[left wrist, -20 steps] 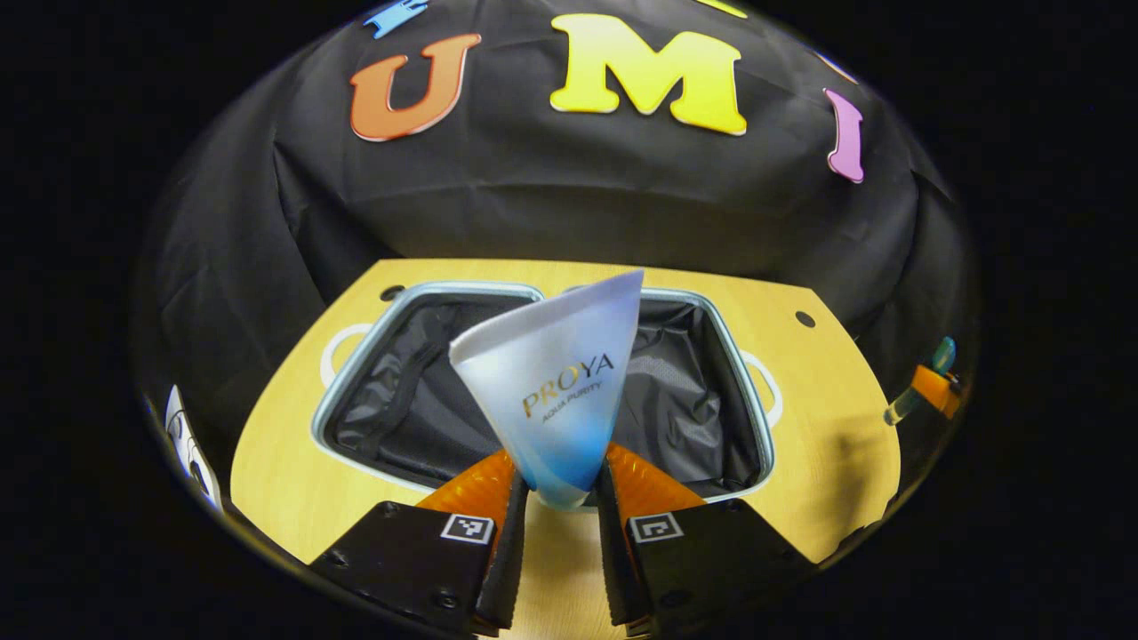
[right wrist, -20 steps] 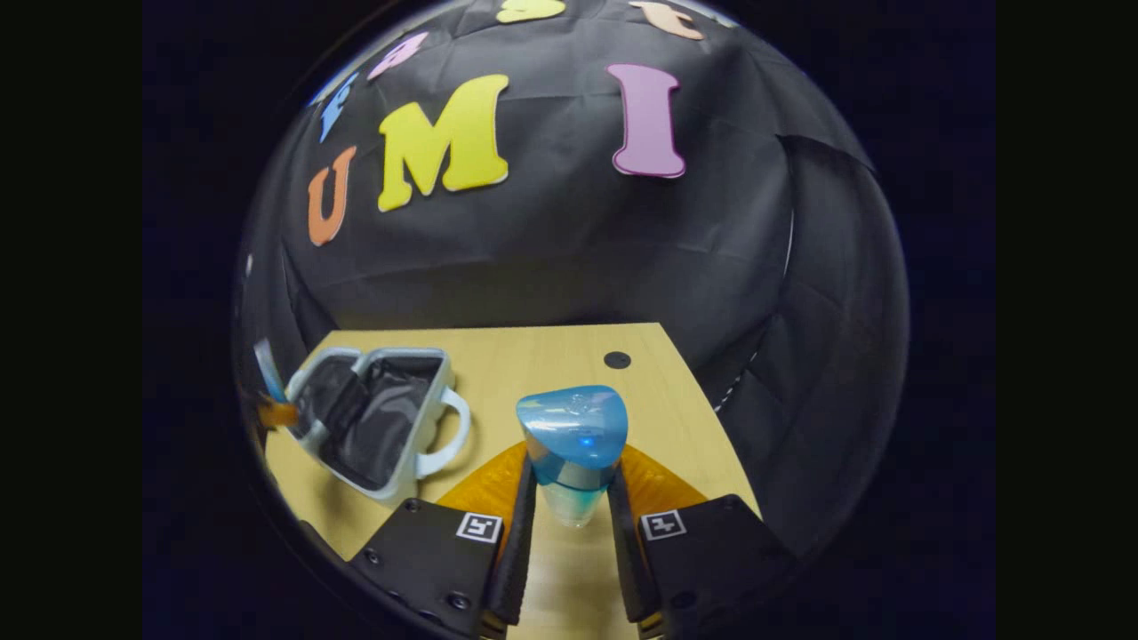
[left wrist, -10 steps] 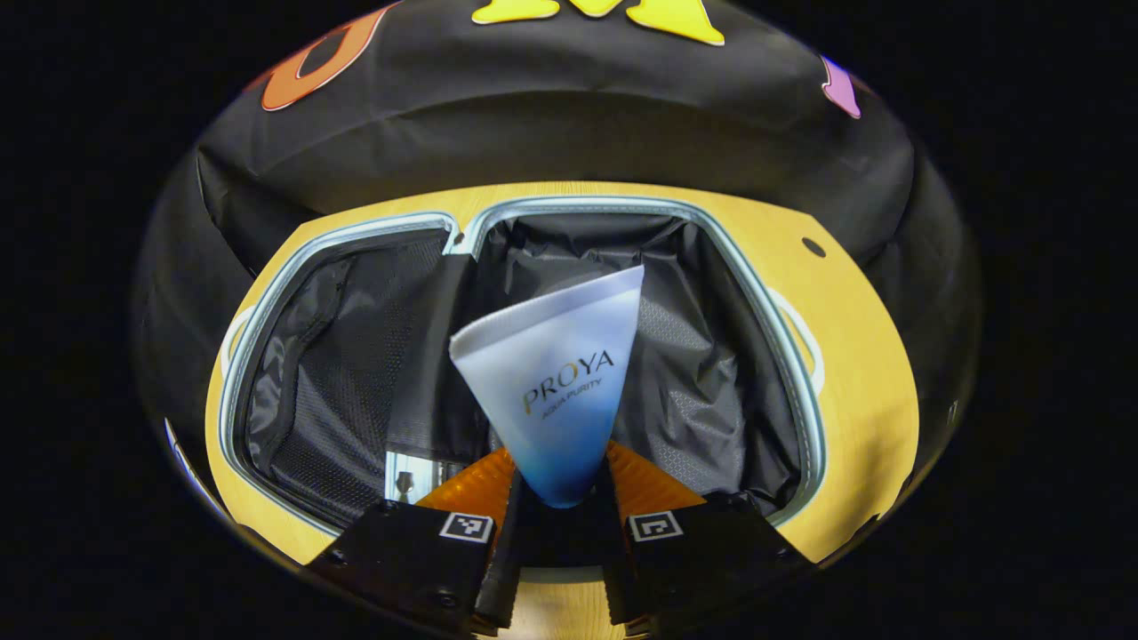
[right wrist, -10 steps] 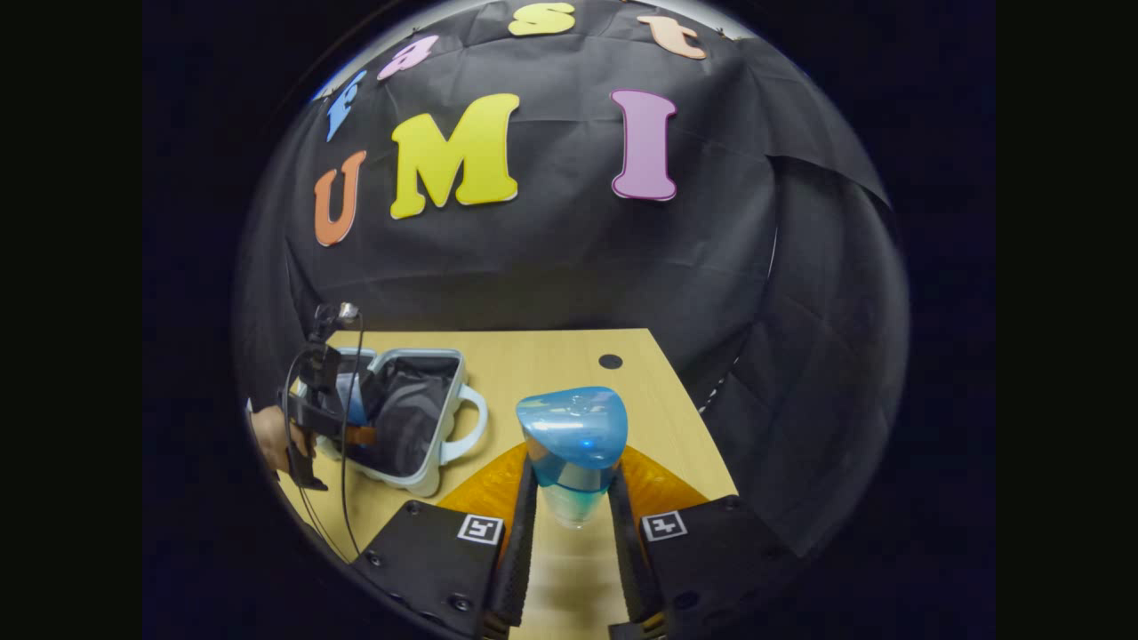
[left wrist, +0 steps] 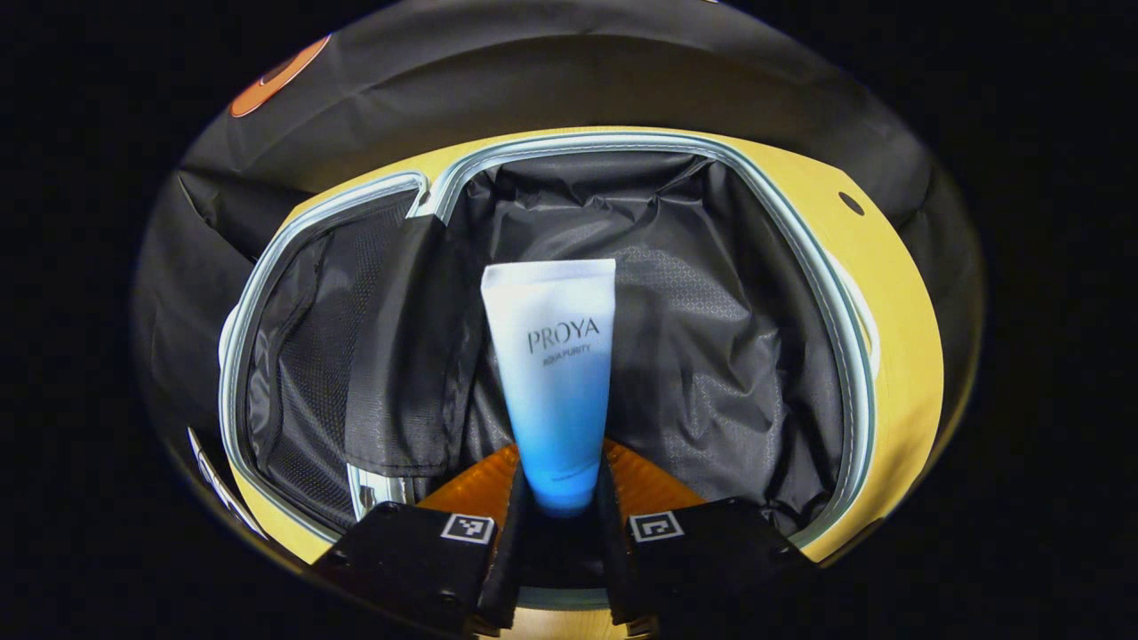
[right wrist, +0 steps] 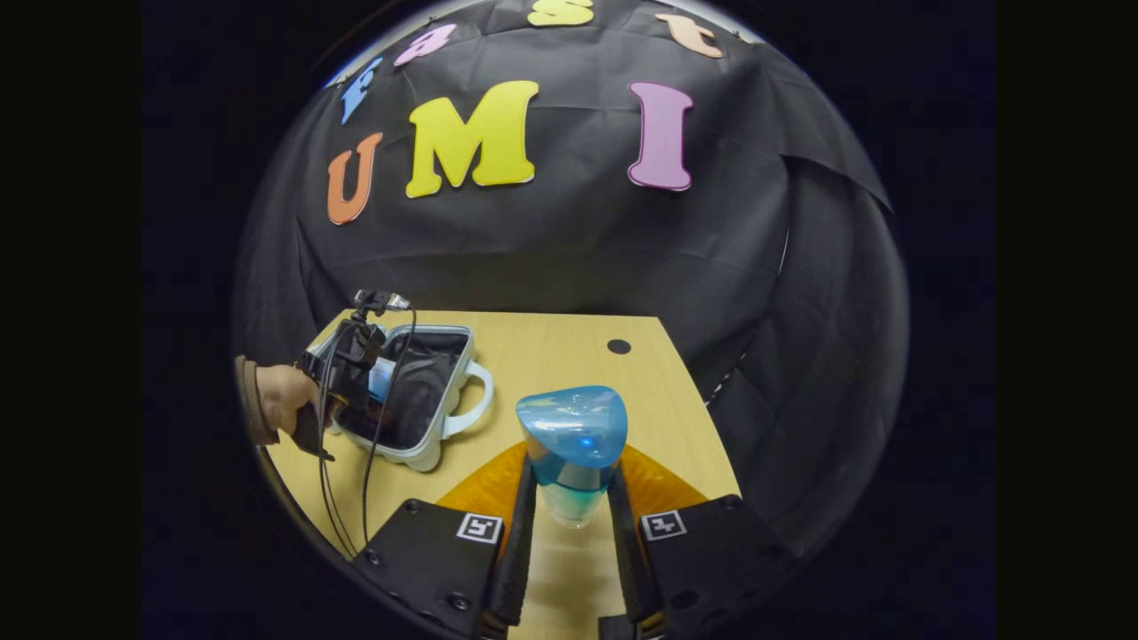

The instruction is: First open the suitcase, pack the skin care products into it, and then close the suitcase.

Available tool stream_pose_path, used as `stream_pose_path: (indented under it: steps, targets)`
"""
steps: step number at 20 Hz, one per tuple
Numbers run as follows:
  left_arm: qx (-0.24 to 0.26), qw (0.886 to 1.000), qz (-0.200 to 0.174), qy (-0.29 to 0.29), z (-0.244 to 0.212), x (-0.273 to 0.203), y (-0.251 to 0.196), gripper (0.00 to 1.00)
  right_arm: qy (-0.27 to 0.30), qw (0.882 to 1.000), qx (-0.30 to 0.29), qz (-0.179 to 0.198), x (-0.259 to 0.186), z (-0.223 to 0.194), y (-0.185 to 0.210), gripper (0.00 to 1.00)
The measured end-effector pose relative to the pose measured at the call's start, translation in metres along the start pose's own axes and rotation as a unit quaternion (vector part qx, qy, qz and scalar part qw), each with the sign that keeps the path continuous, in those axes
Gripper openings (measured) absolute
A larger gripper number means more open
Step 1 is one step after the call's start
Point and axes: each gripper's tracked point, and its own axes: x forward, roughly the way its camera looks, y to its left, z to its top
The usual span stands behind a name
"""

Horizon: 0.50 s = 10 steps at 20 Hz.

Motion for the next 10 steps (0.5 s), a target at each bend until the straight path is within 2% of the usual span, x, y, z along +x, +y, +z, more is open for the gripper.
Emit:
stream_pose_path:
  steps: [4,5,6,7,10]
  targets:
    - [0.004,1.000,-0.001,0.005,0.000,0.000,0.001,0.42,0.008,1.000,0.008,0.002,0.003,-0.006,-0.005,0.40]
    - [0.002,1.000,-0.002,0.005,0.000,0.000,0.000,0.48,0.010,1.000,0.009,0.003,0.003,-0.009,-0.006,0.40]
    - [-0.001,1.000,-0.003,0.006,0.000,-0.002,0.000,0.51,0.012,1.000,0.010,0.004,0.004,-0.008,-0.005,0.40]
    - [-0.001,1.000,-0.004,0.006,-0.001,0.000,0.000,0.46,0.013,1.000,0.008,0.006,0.005,-0.008,-0.003,0.40]
    - [-0.002,1.000,-0.001,0.003,-0.001,-0.003,0.002,0.47,0.016,1.000,-0.002,0.016,0.008,-0.006,0.010,0.40]
